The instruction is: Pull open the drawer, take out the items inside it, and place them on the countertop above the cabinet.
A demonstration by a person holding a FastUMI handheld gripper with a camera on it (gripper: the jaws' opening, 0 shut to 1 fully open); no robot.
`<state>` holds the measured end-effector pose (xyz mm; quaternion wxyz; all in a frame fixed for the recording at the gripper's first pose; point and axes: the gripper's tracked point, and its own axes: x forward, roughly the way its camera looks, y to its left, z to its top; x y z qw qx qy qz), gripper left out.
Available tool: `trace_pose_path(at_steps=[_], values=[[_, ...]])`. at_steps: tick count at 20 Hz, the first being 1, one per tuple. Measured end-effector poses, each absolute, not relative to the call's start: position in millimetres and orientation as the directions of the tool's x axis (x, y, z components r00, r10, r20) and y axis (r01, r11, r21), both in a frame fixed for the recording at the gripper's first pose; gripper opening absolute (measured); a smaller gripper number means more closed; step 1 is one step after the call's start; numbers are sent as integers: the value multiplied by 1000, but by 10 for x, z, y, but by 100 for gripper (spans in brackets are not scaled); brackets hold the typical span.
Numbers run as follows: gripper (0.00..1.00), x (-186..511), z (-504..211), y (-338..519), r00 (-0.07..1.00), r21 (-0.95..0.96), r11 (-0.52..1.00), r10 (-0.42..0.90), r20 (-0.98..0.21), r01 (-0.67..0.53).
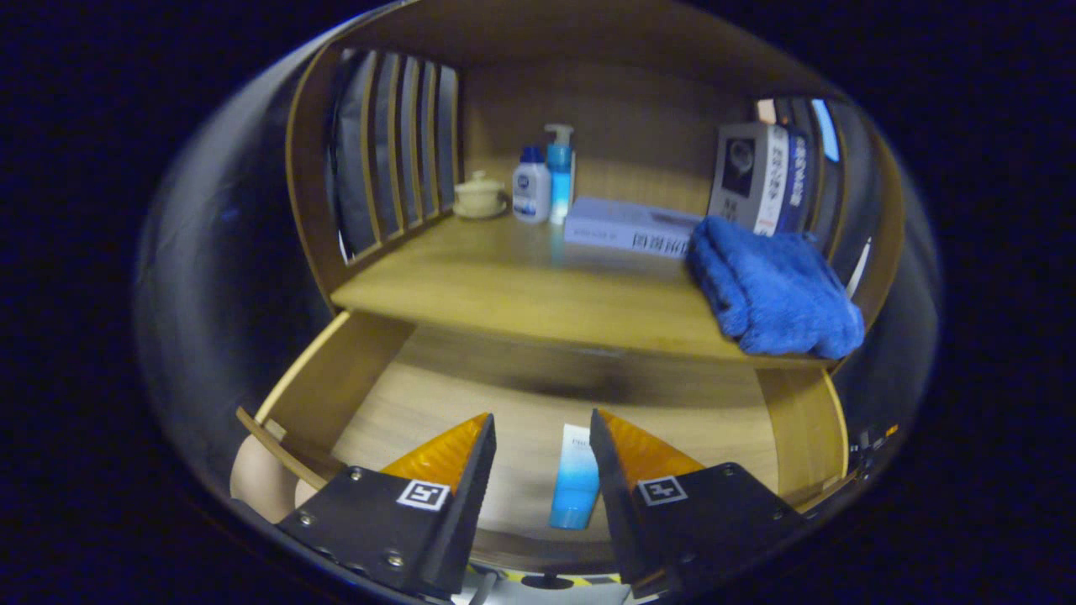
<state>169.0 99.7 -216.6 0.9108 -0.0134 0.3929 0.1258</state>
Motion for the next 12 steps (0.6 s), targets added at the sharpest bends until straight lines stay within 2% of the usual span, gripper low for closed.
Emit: trace_pose_path(at_steps=[4, 12], values=[[67, 1632, -2518, 929, 529, 11, 958, 168, -832, -287], [66, 1578, -2985, 704, 349, -14, 975, 66, -935, -221]])
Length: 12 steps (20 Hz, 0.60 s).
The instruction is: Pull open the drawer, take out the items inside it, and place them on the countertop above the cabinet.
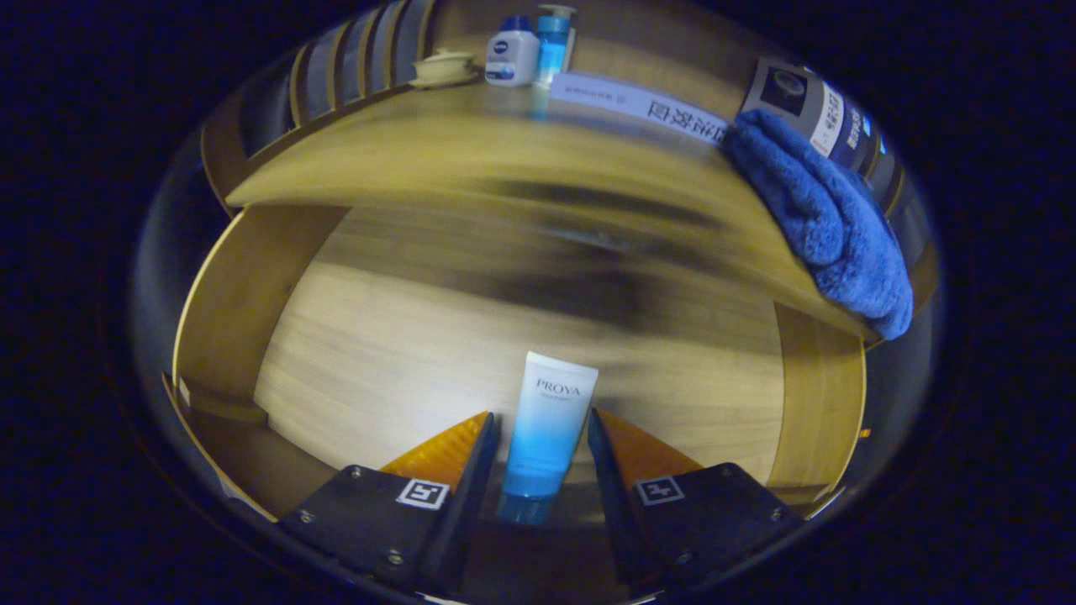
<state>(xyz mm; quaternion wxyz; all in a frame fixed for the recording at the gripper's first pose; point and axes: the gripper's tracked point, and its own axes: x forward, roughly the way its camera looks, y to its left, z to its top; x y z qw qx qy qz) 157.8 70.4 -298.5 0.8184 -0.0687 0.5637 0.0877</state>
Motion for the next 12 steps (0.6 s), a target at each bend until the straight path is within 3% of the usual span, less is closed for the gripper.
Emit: trace_pose_path(at_steps=[6, 8, 12], values=[[66, 1525, -3098, 760, 281, 59, 979, 113, -953, -193], [51, 1545, -3130, 758, 279, 68, 981, 118, -953, -182], [45, 1585, -3057, 736, 336, 55, 981, 117, -935, -186]])
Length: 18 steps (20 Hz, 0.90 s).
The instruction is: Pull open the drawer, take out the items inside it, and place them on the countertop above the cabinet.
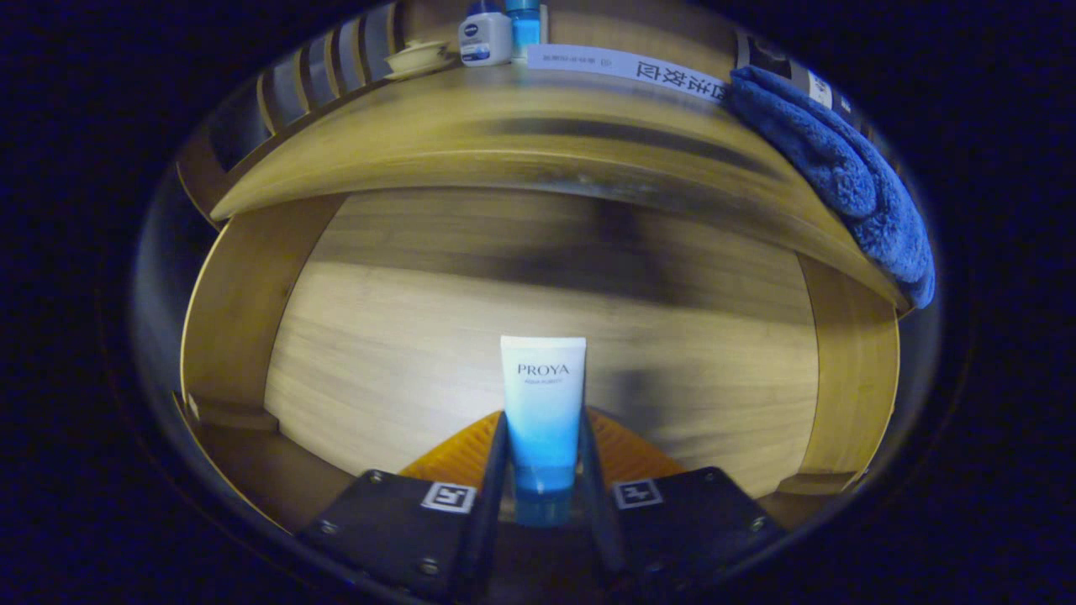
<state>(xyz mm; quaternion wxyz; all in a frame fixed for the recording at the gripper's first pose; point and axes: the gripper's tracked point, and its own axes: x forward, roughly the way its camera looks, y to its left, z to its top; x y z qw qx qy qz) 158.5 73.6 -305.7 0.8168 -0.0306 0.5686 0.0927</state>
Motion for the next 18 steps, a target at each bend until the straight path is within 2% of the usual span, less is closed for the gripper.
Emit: trace_pose_path(at_steps=[5, 9, 12, 18], values=[[43, 1735, -2864, 804, 481, 89, 979, 167, -860, -181], [43, 1718, -2689, 956, 563, 115, 958, 248, -788, -262], [43, 1805, -2493, 1041, 637, 160, 953, 293, -713, -259], [43, 1898, -2146, 1106, 708, 182, 941, 335, -622, -286]])
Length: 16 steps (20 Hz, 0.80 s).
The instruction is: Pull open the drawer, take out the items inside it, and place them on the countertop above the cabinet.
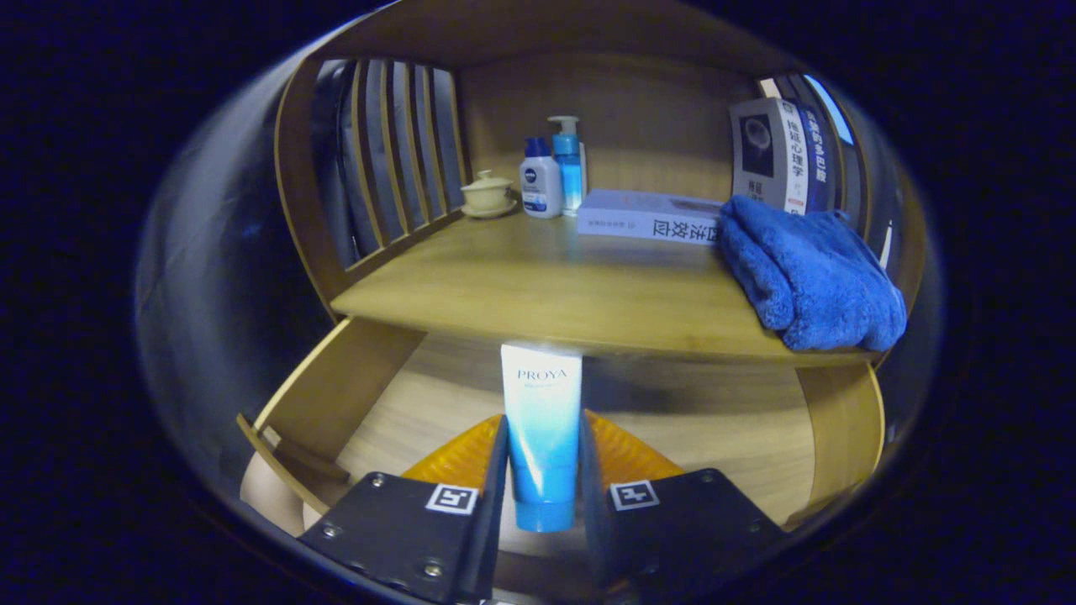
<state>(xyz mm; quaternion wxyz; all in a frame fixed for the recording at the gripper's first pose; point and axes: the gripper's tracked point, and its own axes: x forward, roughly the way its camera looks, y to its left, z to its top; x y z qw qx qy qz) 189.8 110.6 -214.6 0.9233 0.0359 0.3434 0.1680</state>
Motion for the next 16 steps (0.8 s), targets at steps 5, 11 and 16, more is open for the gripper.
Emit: trace_pose_path(at_steps=[5, 11, 16], values=[[43, 1734, -2045, 1347, 670, 269, 907, 421, -612, -325], [43, 1756, -1693, 1508, 710, 351, 876, 476, -519, -331], [43, 2156, -1406, 1256, 805, 300, 916, 382, -454, -265]])
